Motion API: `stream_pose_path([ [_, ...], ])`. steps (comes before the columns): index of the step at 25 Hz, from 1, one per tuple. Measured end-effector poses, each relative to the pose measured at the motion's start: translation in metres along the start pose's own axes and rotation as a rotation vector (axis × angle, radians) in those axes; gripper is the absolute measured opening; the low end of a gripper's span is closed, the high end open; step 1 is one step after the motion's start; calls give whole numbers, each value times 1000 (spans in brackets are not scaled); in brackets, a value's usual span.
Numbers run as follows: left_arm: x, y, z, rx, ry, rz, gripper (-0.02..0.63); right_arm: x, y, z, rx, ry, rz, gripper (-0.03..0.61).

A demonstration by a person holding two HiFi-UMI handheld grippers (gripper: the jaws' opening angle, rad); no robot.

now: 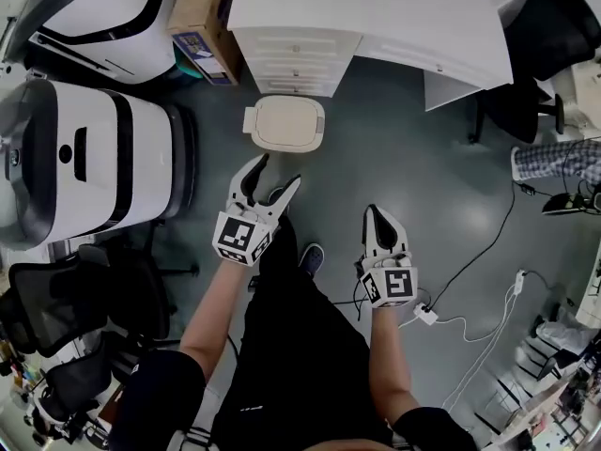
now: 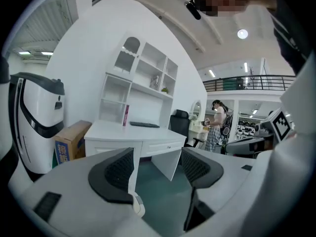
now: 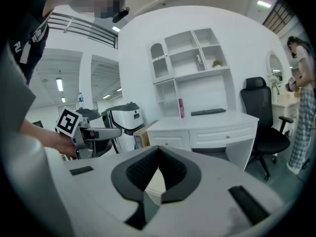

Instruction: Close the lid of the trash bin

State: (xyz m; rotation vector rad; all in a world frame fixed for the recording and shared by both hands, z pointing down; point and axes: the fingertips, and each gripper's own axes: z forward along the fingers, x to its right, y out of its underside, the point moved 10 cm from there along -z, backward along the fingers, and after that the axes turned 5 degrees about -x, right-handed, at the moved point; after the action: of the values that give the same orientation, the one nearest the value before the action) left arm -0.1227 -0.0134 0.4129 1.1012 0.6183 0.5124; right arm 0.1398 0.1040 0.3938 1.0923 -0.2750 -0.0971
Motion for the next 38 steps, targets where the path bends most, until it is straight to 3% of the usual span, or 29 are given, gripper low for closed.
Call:
stream_pose_path([
  [4, 15, -35, -48, 59, -42, 25, 309, -10, -26, -30, 49, -17, -34, 6],
  [9, 46, -69, -110, 112, -84, 0, 309, -23, -55, -75, 93, -47, -64, 6],
  [15, 89, -85, -165, 149, -122, -9, 309, -34, -83, -118, 158, -94, -34, 6],
  [18, 110, -85, -189, 158, -128, -24, 308, -42, -98, -136, 188, -107, -73, 6],
  [23, 139, -90, -216, 171, -114, -13, 308, -51, -113, -161, 226, -112, -134, 6],
  [33, 159, -112, -243, 237, -105, 37, 309, -58, -114, -184, 271, -116, -153, 6],
  [38, 169, -110, -255, 245, -122, 39, 310, -58, -117, -200, 296, -155, -59, 6],
])
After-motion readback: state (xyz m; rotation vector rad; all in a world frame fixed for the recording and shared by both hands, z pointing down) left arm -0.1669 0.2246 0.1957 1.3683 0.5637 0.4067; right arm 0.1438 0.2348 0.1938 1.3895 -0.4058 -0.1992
